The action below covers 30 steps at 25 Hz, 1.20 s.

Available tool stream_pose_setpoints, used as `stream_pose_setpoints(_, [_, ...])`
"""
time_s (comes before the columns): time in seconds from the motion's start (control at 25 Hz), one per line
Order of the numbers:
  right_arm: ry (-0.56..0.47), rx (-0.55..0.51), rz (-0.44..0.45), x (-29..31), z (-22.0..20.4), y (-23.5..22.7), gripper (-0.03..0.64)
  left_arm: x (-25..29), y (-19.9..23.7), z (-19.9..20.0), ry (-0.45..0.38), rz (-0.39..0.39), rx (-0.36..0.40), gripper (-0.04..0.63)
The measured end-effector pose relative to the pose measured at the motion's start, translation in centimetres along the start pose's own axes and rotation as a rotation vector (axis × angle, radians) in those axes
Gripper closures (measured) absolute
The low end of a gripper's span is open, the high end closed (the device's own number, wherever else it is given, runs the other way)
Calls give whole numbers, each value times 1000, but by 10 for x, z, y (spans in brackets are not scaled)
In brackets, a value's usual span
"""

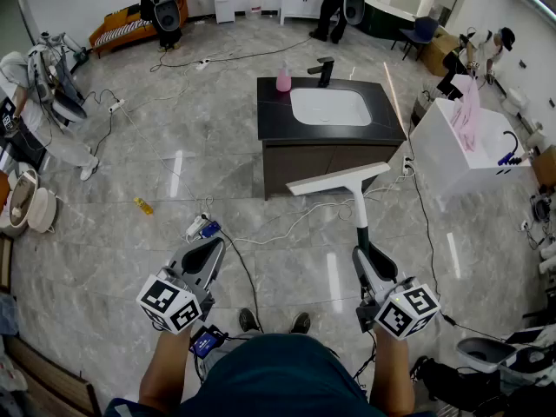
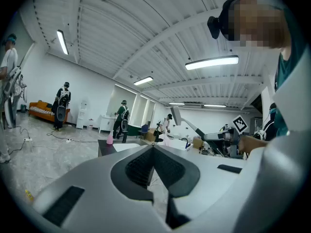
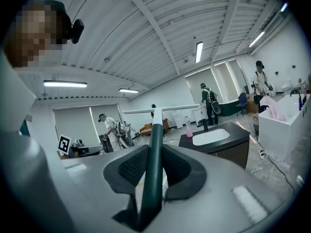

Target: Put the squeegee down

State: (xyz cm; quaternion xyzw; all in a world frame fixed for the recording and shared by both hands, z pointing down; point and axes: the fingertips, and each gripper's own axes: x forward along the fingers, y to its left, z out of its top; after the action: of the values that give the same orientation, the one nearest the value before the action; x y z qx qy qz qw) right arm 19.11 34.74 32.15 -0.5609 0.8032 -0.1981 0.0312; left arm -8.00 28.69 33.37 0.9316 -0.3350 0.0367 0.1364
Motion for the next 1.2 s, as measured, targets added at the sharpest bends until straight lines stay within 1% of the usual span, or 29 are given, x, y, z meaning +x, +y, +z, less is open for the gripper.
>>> stream_pose_setpoints(0.48, [0, 11, 1, 0, 1, 0, 515, 2, 0, 1, 2, -5, -4, 591])
stream_pose_setpoints(0.84, [-15, 66, -8, 2, -2, -1, 517, 4, 3, -5, 14, -24, -8, 591])
stream_pose_setpoints(1.2, [-23, 68, -43, 27, -2, 22, 518, -8, 40, -3, 15, -57, -18, 591])
